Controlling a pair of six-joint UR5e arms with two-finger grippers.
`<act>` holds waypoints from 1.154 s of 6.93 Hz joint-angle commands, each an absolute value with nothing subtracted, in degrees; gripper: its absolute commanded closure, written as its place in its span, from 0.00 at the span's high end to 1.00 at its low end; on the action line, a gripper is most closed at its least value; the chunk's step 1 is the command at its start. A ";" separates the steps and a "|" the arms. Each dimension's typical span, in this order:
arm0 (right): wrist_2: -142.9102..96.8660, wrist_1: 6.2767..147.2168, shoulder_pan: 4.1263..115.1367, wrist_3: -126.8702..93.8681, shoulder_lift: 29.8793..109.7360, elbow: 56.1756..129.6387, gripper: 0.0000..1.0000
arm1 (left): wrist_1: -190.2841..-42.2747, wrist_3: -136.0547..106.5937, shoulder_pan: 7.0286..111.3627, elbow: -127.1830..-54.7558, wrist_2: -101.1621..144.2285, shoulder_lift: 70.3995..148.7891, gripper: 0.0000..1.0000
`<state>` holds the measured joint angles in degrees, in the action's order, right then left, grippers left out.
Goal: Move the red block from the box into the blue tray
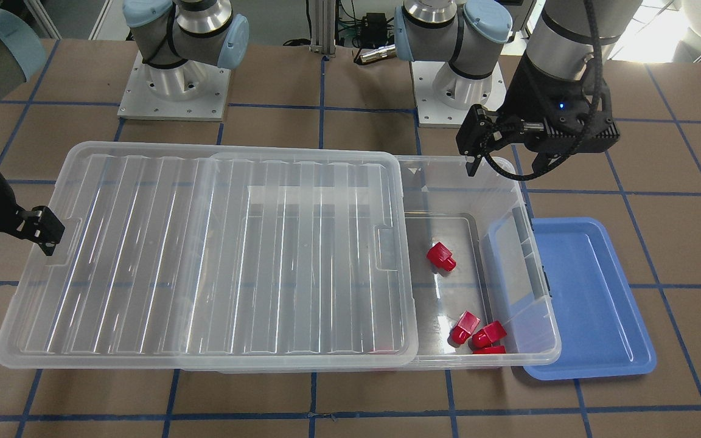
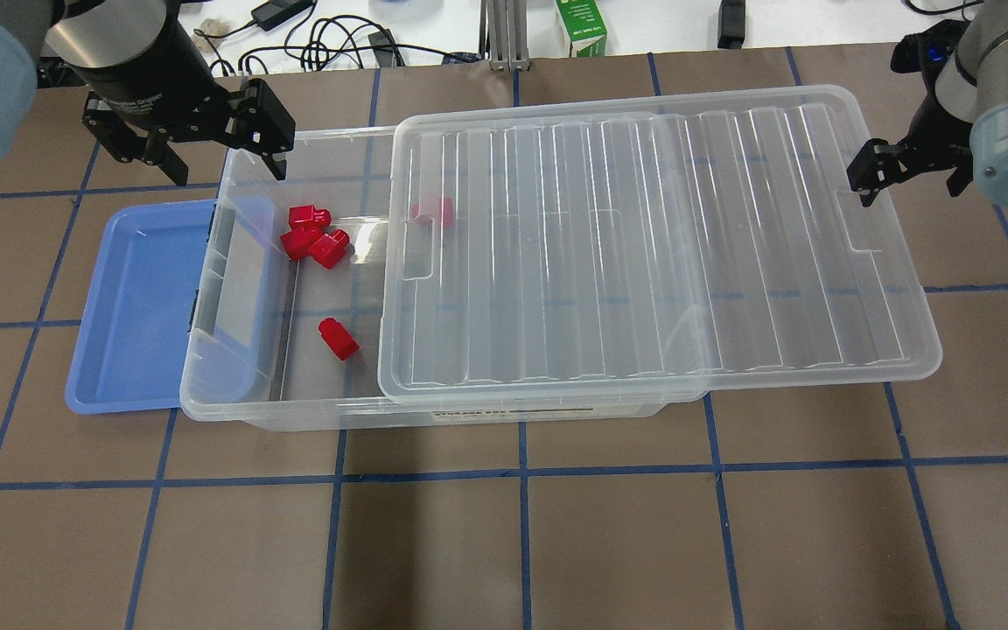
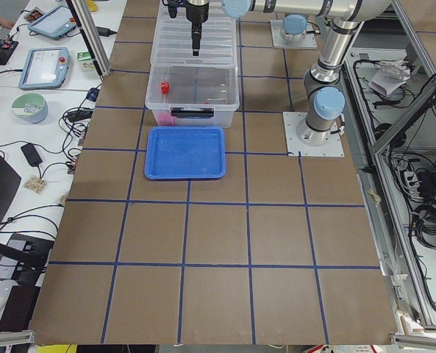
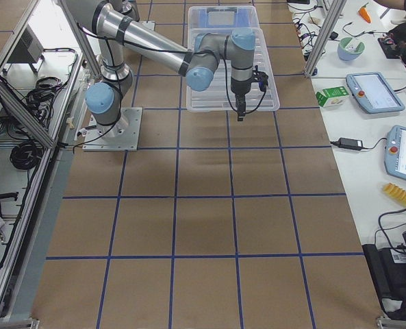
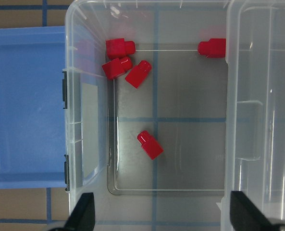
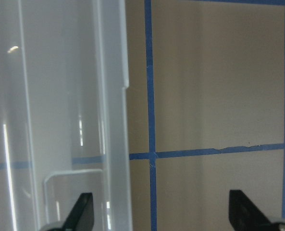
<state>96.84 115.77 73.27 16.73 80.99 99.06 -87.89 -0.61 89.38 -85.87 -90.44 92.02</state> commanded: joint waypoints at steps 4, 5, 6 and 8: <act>86.76 86.67 76.09 8.57 92.18 87.44 1.00 | -88.24 -0.53 89.38 -86.04 -90.61 91.93 1.00; 87.79 87.70 82.99 1.56 92.20 87.63 1.00 | -88.68 -0.35 89.47 -87.87 -90.70 91.50 1.00; 87.63 88.24 88.71 -1.99 92.11 87.54 1.00 | -86.42 -0.96 89.47 -89.80 -90.27 92.89 1.00; 87.71 93.32 90.70 -5.54 90.10 87.10 1.00 | -80.43 -0.18 88.69 -96.29 -90.26 95.01 1.00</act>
<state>87.65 90.90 89.22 -3.77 91.20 87.42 -82.79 -0.39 89.07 -92.41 -90.11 94.20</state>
